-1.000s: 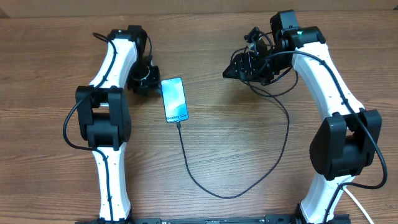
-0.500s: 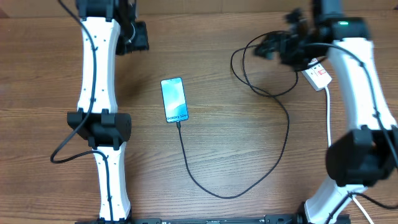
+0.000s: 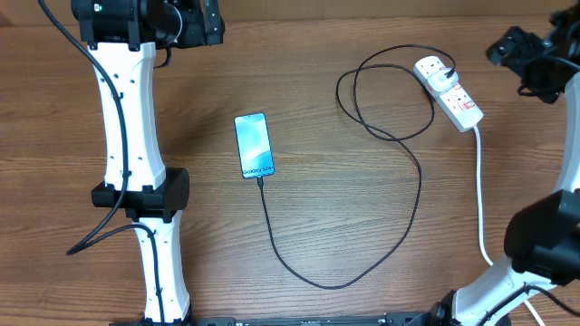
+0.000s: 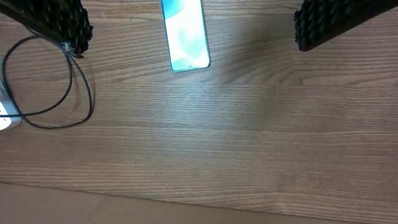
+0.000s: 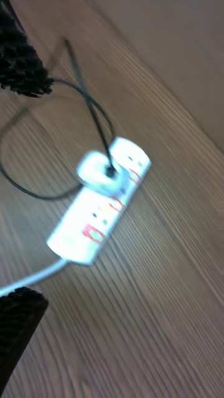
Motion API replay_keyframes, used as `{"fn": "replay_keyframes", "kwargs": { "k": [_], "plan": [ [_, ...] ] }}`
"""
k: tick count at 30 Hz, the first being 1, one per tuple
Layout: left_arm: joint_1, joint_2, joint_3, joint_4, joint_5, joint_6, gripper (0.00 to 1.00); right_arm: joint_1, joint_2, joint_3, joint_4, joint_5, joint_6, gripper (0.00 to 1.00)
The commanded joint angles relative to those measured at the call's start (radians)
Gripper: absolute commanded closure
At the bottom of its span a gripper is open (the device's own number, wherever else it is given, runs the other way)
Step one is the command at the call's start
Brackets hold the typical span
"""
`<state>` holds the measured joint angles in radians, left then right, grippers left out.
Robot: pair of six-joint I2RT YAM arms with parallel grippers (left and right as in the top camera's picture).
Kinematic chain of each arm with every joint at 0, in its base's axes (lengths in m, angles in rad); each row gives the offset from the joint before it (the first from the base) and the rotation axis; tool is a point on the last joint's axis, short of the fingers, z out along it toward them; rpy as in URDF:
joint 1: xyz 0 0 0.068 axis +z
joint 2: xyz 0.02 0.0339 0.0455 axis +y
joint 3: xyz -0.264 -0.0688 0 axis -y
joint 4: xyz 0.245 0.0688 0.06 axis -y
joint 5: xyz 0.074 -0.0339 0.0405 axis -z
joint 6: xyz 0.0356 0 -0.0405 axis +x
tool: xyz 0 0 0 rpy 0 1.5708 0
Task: Plug charger to phone and switch on socket
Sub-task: 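Release the phone with the left gripper and move the right gripper to the power strip, then lower the right gripper onto the power strip's orange switch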
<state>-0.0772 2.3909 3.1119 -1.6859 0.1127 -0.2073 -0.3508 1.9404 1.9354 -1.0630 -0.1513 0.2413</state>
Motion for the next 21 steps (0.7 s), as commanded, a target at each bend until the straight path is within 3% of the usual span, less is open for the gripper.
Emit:
{"fn": "replay_keyframes", "kwargs": {
  "k": [1, 21],
  "plan": [
    [0.003, -0.011, 0.014, -0.003, 0.010, 0.005, 0.00, 0.003, 0.080, 0.010, 0.043, 0.047, 0.021, 0.00],
    [0.003, -0.011, 0.014, -0.003, 0.011, 0.005, 0.00, 0.004, 0.344, 0.010, 0.227, 0.134, -0.116, 0.00]
  ]
}}
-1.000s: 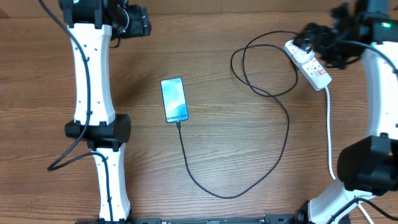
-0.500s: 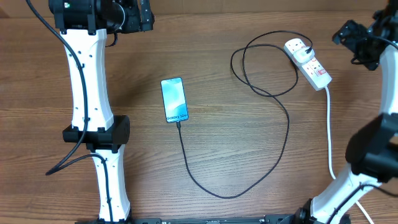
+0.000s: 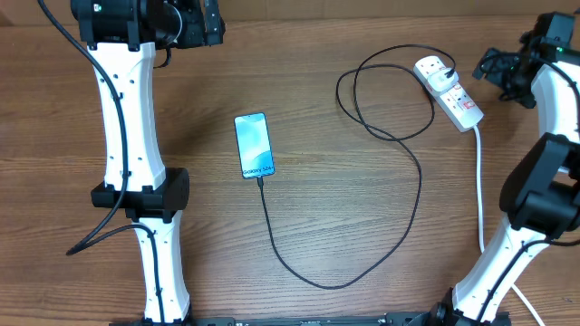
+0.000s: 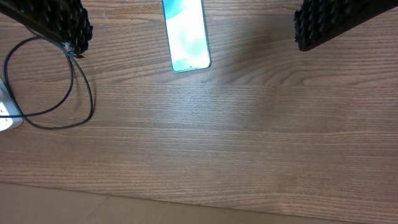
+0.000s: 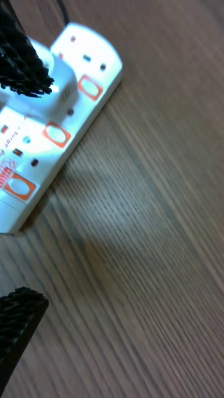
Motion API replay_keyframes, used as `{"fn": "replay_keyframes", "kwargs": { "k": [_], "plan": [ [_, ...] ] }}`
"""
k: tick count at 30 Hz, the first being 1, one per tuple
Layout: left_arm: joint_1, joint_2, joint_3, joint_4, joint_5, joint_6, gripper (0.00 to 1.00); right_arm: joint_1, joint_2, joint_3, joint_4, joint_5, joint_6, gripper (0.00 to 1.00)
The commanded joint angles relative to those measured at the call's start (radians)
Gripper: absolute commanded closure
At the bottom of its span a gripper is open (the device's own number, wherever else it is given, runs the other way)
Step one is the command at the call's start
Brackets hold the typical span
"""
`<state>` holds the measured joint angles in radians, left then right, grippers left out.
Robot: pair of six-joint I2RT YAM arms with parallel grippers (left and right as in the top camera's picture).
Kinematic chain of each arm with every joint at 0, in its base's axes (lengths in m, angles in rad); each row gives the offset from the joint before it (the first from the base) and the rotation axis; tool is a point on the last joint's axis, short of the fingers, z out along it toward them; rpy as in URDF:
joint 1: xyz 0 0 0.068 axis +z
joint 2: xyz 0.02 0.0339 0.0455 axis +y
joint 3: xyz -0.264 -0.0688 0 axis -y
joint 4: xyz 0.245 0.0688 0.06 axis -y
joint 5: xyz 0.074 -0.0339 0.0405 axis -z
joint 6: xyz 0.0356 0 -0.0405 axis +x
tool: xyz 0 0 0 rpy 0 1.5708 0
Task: Plug charger to phone and switch on socket
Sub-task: 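Lower the right gripper onto the power strip's orange switch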
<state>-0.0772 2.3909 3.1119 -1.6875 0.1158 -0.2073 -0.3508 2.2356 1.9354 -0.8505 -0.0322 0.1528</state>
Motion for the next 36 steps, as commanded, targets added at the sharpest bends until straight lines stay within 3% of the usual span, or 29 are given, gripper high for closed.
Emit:
{"fn": "replay_keyframes", "kwargs": {
  "k": [1, 36],
  "plan": [
    [0.003, -0.011, 0.014, -0.002, 0.008, 0.005, 0.00, 0.004, 0.064, 0.010, 0.017, 0.012, -0.028, 0.00],
    [0.003, -0.011, 0.014, -0.002, 0.008, 0.005, 0.00, 0.005, 0.150, 0.008, 0.062, -0.097, -0.053, 0.00]
  ]
}}
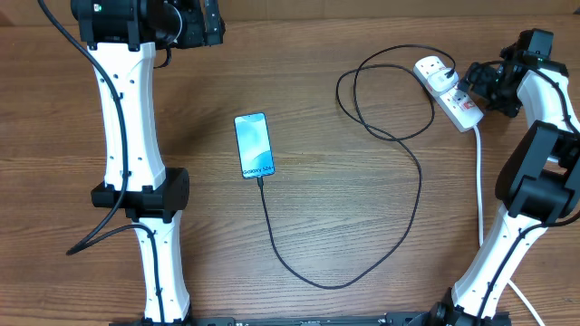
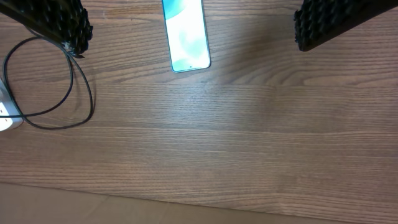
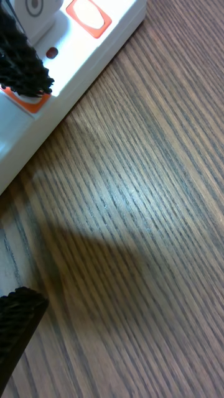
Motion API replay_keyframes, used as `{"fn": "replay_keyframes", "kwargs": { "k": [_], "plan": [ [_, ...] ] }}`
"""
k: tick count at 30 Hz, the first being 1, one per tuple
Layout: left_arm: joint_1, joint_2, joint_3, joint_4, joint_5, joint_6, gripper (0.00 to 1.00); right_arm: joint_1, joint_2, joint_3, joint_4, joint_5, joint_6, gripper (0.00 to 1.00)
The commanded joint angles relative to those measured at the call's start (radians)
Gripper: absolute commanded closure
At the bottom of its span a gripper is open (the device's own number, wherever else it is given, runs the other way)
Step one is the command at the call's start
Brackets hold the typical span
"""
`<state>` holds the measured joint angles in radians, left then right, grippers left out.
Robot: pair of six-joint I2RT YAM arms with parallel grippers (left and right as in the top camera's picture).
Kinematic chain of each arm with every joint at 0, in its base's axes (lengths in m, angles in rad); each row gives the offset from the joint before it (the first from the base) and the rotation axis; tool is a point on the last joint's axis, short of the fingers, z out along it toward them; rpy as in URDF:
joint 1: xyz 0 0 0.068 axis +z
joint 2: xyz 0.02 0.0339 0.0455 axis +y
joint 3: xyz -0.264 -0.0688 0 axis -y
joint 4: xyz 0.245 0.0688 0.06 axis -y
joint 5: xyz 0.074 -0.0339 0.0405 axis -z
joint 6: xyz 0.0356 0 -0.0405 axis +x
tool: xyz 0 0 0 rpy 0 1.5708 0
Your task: Plug charger to phone and switch on socket
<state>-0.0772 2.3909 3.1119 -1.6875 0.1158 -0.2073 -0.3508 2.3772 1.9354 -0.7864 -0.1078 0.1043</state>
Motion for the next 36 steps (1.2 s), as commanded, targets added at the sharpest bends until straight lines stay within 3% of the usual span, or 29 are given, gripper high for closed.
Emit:
{"fn": "replay_keyframes", "kwargs": {
  "k": [1, 36],
  "plan": [
    [0.003, -0.011, 0.014, -0.002, 0.007, 0.005, 0.00, 0.005, 0.009, 0.008, -0.004, -0.026, -0.005, 0.00],
    [0.003, -0.011, 0.014, -0.002, 0.007, 0.005, 0.00, 0.054, 0.009, -0.065, -0.038, -0.043, -0.005, 0.00]
  ]
}}
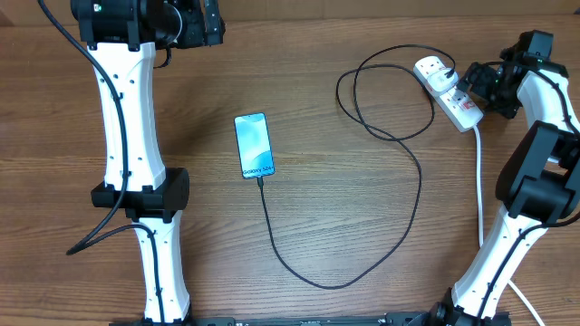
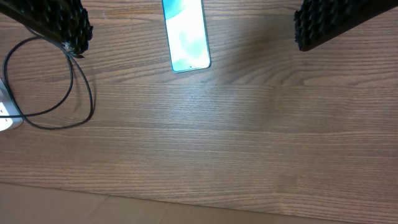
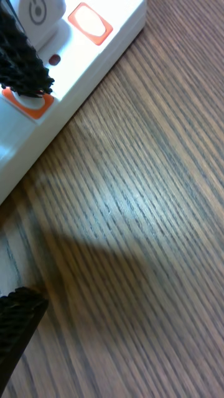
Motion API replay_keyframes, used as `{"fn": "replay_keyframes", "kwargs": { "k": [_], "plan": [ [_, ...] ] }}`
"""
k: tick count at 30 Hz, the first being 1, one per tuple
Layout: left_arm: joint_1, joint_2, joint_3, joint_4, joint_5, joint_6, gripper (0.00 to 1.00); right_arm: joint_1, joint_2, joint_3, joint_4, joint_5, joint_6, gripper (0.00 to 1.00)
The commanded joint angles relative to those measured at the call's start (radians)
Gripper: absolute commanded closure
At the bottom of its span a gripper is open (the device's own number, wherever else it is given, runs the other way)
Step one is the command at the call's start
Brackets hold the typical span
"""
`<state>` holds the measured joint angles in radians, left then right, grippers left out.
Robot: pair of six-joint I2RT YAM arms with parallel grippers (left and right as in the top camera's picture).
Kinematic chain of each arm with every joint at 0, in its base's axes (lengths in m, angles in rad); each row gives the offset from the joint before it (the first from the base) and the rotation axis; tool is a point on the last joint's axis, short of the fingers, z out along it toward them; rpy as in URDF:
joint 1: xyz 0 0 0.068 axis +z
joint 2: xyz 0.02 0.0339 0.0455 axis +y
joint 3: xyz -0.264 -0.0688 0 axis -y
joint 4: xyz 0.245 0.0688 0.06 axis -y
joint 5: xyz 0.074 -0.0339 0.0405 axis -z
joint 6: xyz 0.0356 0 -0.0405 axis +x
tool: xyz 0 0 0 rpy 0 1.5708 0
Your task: Plug charger to phone and switch on socket
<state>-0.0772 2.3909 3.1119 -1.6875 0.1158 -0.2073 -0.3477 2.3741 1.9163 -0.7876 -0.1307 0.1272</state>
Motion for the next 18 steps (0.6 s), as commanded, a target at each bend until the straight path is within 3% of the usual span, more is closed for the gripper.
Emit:
{"fn": "replay_keyframes", "kwargs": {
  "k": [1, 18],
  "plan": [
    [0.003, -0.011, 0.014, -0.002, 0.008, 0.005, 0.00, 0.053, 0.012, -0.046, -0.039, -0.021, -0.028, 0.00],
    [0.003, -0.011, 0.014, -0.002, 0.008, 0.005, 0.00, 0.071, 0.012, -0.045, -0.085, 0.003, -0.013, 0.00]
  ]
}}
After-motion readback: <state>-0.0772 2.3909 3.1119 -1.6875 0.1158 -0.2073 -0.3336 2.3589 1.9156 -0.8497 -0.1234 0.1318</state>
